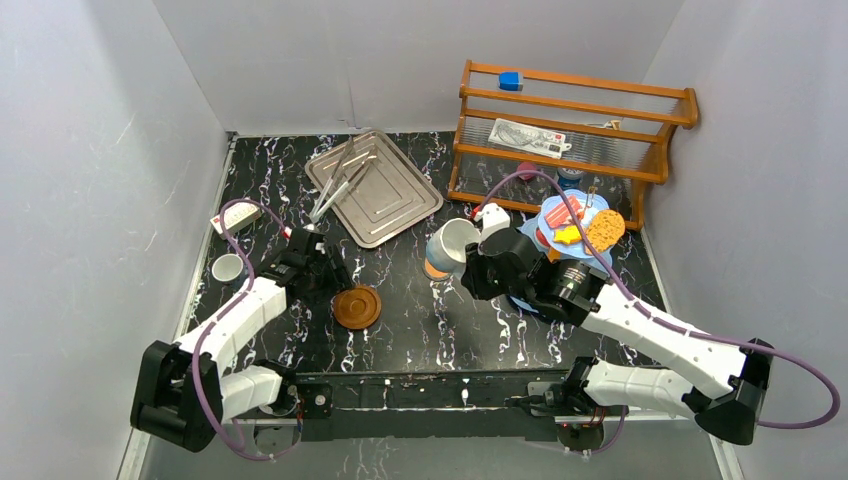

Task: Serve the afternoon tea
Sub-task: Move the coaster to the center of the board.

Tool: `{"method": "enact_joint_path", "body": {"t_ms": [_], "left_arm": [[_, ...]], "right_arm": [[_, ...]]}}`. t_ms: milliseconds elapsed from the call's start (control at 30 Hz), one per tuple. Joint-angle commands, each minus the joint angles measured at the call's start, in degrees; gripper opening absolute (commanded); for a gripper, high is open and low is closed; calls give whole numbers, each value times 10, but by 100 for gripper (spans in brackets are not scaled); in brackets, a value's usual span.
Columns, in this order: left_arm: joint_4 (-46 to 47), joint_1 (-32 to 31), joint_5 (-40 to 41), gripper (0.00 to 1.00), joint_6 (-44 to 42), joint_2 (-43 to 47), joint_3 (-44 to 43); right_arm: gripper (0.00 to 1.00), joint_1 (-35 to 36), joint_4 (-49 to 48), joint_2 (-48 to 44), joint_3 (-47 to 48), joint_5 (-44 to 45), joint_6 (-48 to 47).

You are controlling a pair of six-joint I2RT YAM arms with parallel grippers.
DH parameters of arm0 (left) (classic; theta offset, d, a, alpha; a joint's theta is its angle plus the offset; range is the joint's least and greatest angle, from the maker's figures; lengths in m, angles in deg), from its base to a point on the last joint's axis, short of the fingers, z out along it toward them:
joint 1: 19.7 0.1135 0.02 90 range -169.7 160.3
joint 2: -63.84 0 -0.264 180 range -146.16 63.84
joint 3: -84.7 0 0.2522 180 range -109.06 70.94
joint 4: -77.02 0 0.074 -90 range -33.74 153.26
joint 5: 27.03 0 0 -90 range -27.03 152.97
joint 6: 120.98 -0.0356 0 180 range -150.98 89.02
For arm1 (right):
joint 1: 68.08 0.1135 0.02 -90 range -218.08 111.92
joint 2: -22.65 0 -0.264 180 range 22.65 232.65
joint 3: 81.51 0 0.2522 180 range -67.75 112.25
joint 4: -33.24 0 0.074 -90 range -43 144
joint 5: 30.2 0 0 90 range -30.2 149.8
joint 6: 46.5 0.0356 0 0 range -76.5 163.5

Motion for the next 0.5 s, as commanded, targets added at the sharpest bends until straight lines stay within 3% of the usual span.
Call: {"method": "enact_joint_path", "body": {"t_ms": [0, 267, 467], "left_arm": [[-32, 1, 81, 63, 31, 0, -4], [-8, 0, 27, 57, 22, -30, 15], [51, -3, -71, 56, 32, -42, 40]], "right_arm": [[0, -1, -70, -26, 7, 7, 7], [0, 0, -73, -32, -2, -2, 2], [0, -1, -69, -34, 4, -9, -6]]}}
